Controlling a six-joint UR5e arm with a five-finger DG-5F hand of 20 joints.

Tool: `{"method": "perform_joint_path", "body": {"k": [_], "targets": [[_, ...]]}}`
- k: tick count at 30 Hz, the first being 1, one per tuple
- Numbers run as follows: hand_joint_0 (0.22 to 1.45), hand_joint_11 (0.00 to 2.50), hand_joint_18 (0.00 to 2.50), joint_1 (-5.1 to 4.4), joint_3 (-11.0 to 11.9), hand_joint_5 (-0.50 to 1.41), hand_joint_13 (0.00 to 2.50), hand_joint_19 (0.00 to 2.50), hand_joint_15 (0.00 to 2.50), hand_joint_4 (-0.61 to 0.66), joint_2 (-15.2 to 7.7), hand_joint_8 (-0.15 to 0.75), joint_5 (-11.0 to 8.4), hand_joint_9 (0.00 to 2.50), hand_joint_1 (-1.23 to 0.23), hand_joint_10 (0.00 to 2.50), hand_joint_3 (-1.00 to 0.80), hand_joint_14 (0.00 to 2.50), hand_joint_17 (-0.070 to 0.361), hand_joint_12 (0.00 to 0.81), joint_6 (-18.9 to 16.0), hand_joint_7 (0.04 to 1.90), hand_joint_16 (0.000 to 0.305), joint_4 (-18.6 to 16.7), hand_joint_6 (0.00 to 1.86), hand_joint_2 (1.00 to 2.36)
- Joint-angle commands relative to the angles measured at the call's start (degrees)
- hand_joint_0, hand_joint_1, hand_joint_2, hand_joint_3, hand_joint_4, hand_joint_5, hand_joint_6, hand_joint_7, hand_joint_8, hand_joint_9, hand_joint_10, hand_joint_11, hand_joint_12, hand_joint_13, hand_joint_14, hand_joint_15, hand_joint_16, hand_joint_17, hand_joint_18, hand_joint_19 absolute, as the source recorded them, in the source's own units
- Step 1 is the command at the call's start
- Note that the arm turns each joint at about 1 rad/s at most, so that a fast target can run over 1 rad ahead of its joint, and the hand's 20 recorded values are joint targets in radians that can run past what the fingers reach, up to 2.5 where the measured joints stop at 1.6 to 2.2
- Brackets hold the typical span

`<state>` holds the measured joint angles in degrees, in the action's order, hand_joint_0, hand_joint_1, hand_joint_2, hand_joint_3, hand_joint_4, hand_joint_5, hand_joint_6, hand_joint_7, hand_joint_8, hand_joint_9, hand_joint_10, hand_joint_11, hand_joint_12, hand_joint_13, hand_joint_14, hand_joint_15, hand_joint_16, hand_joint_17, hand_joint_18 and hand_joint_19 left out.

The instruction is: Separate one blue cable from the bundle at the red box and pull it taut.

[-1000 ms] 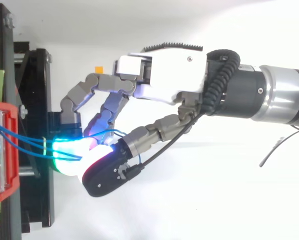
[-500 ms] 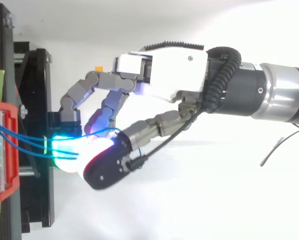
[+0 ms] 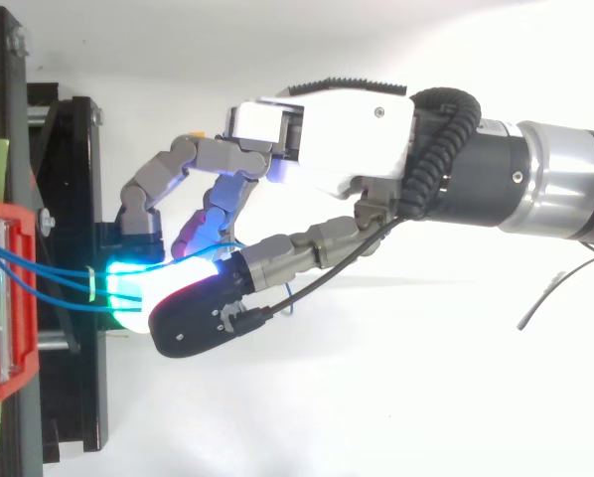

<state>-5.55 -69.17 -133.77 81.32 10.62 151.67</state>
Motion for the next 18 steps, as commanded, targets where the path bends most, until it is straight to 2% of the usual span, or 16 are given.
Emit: {"method": "perform_joint_path", "body": {"k": [1,4,8,11,16,18], "targets": [[0.64,1.19,0.93,0.01,0.00,-0.16,0.97,0.83,0.71,0.00,0.00,0.276,-0.02,1.15,-0.83,0.03,-0.21,0.03,0.118,0.365,0.10,0.91,0.052,0.12,0.93,1.02],[0.68,1.18,0.92,0.01,0.00,-0.16,0.95,0.80,0.69,-0.03,0.00,0.275,-0.02,1.14,-0.86,0.02,-0.29,0.03,0.117,0.350,0.10,0.87,0.052,0.12,0.94,1.02],[0.75,1.18,0.92,0.01,0.00,-0.17,0.95,0.77,0.69,-0.06,0.00,0.262,-0.02,1.13,-0.89,0.02,-0.49,0.03,0.116,0.345,0.45,0.83,0.052,0.12,0.95,1.00],[0.75,1.19,0.92,0.01,0.00,-0.17,0.94,0.75,0.69,-0.05,0.00,0.259,0.07,1.13,-0.92,0.02,-0.50,0.03,0.116,0.341,0.54,0.85,0.051,0.12,0.95,1.00],[0.71,1.19,0.92,0.01,0.00,-0.17,0.94,0.76,0.70,0.00,0.00,0.256,0.07,1.13,-0.95,0.02,-0.50,0.03,0.115,0.340,0.72,0.83,0.051,0.12,0.95,1.00],[0.63,1.19,0.92,0.01,0.00,-0.16,0.95,0.79,0.71,0.04,-0.09,0.261,0.07,1.14,-0.95,0.02,-0.50,0.03,0.114,0.340,0.72,0.84,0.051,0.12,0.94,1.00]]}}
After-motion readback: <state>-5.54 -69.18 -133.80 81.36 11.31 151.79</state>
